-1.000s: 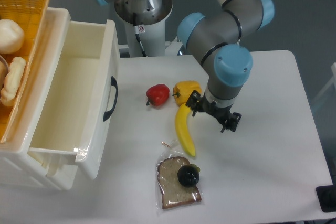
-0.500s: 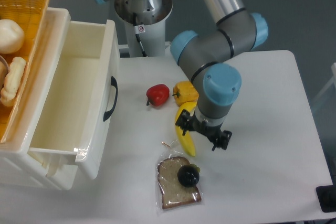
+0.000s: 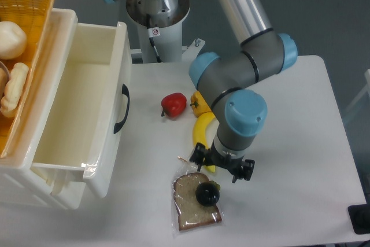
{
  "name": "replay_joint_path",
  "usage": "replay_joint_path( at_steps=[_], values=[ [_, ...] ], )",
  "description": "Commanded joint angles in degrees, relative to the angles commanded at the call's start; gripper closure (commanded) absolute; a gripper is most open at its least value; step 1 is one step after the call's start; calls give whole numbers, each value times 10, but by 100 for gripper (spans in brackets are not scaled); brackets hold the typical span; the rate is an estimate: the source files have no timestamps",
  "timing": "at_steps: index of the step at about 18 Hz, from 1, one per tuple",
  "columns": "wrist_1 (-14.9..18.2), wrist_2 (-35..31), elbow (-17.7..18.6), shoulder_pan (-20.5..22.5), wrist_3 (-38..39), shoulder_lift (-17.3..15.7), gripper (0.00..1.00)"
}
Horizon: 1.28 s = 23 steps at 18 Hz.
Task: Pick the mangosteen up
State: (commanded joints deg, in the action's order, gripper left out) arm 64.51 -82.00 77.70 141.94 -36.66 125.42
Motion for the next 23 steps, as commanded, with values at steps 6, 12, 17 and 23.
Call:
replay_joint_path(
  at_steps=[6, 12, 17, 23],
  values=[
    [-11, -1, -7, -7, 28, 24, 0],
    [-11, -1, -10, -13, 30, 41, 0],
    [-11, -1, -10, -17, 30, 44, 22],
    [-12, -2, -11, -17, 19, 33, 85]
  ],
)
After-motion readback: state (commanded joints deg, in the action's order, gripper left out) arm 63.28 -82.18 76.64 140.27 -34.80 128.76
